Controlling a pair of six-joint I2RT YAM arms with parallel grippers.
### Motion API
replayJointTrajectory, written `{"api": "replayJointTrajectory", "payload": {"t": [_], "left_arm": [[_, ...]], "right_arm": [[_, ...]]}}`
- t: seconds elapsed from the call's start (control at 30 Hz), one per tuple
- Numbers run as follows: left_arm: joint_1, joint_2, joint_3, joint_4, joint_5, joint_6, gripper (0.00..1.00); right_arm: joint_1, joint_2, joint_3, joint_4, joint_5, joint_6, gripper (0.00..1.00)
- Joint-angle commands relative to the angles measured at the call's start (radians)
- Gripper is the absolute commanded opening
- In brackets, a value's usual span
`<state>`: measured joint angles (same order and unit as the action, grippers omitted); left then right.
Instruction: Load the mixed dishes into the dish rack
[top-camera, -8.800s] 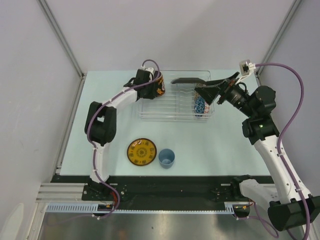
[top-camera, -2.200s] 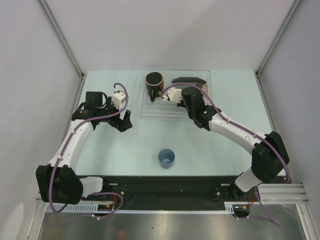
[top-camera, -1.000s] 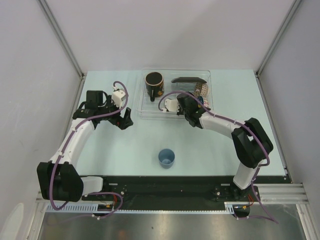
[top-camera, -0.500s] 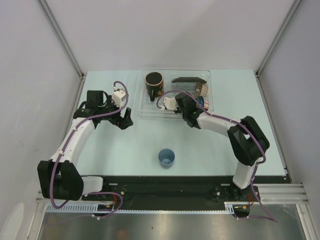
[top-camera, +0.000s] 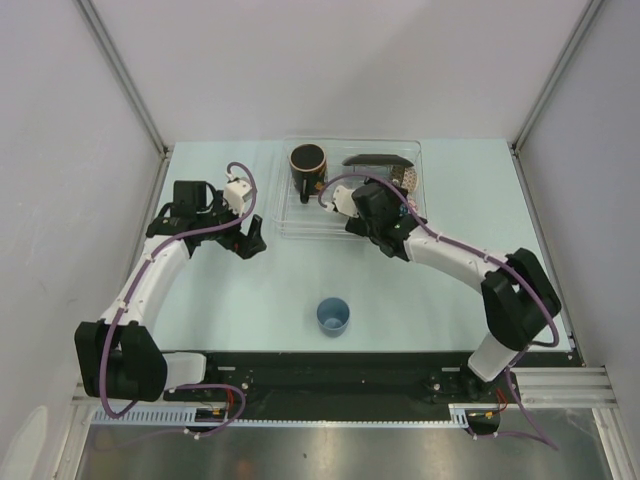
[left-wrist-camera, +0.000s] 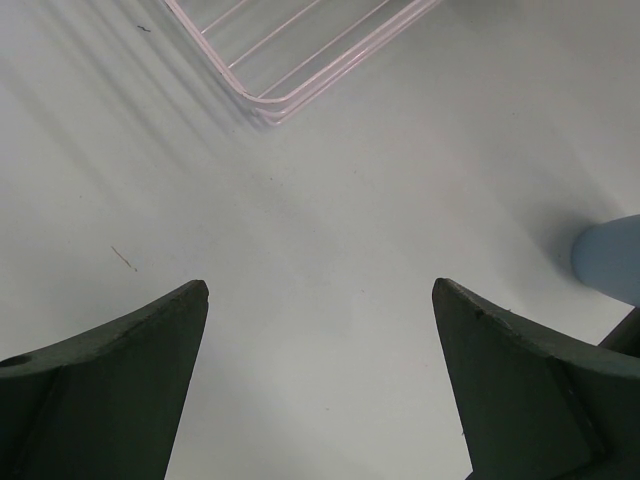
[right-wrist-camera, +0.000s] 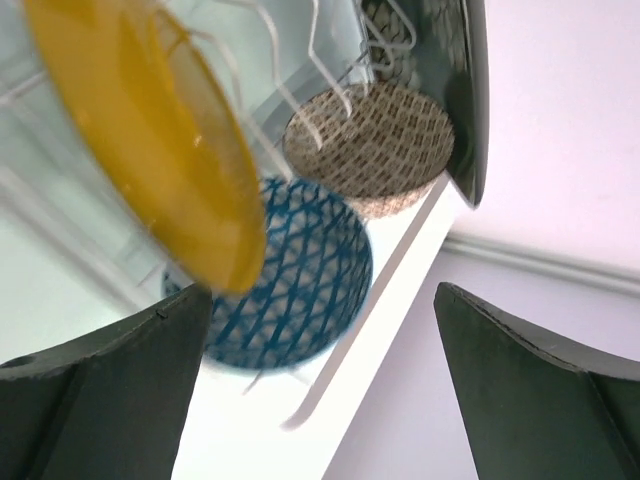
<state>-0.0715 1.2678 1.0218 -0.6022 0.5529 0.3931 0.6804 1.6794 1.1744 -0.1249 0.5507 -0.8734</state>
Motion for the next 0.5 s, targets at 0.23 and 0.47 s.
{"api": "replayJointTrajectory", "payload": {"t": [0.23,0.47], "left_arm": [[0.007,-0.031,0.07,-0.014,0.002,0.013,1.0],[0.006,-0.039,0.095,-0.044,0.01,0.012,1.0]], "right_arm": [[0.281,-0.369,-0.012,-0.204,0.231,0.369,1.0],[0.041,-0.56,-0.028,-0.347,-0.623,1.128,1.0]]}}
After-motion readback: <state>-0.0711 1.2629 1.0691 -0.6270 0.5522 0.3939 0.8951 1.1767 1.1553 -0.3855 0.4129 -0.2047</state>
